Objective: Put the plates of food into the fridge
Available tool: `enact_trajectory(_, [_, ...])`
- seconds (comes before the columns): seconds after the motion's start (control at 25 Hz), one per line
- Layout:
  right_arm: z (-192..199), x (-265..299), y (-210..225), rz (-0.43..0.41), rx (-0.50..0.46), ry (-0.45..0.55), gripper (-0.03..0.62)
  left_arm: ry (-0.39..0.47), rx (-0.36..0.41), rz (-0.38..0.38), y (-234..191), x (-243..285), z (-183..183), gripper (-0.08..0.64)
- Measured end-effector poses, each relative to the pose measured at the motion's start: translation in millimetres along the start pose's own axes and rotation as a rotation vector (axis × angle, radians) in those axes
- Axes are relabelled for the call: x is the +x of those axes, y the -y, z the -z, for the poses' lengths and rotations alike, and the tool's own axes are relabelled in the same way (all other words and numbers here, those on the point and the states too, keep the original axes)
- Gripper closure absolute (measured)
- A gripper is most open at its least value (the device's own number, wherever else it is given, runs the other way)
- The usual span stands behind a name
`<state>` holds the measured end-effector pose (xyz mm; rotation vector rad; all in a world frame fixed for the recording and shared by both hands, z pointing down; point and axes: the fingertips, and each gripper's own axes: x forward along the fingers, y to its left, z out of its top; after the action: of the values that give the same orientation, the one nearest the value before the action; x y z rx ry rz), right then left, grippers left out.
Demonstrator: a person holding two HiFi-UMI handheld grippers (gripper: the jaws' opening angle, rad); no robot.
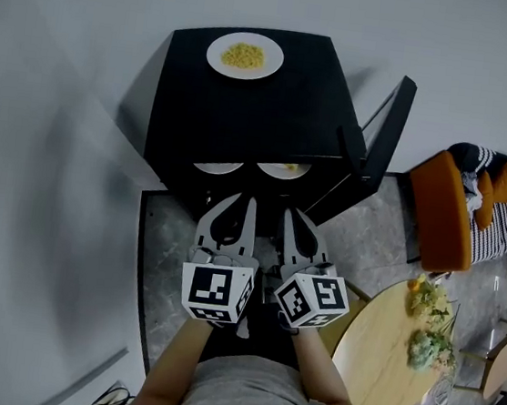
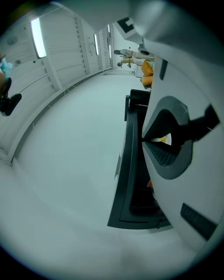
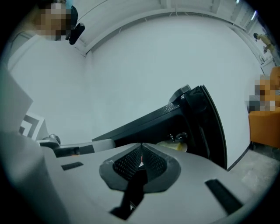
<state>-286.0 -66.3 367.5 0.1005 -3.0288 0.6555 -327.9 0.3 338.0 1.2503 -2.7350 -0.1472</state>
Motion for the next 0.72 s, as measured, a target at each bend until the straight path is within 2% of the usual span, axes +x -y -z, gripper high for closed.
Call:
enact_trajectory(0.2, [-18, -2, -13, -0.028, -0.008, 0.048, 0.575, 0.05, 0.041, -0.02, 0, -6, -22, 0.532])
enact_trajectory(0.44, [-61, -1, -44, -0.146, -0.016, 0.081, 0.575, 0.09, -0.028, -0.057, -8, -19, -65, 0.532])
enact_trajectory(0.56, [-96, 13, -56, -0.218, -0.056, 0.036, 0.575, 0.065, -0.055, -0.076, -24, -17, -95, 0.532])
enact_trajectory(0.64, [-119, 25, -55, -0.259, -0.01, -0.019, 0.575, 0.042, -0.089, -0.08, -40, -12, -113, 0.532])
enact_trajectory(0.72, [-141, 38, -46, -0.293, 0.073, -0.083, 0.574, 0.055, -0.1, -0.1, -61, -5, -134, 0.532])
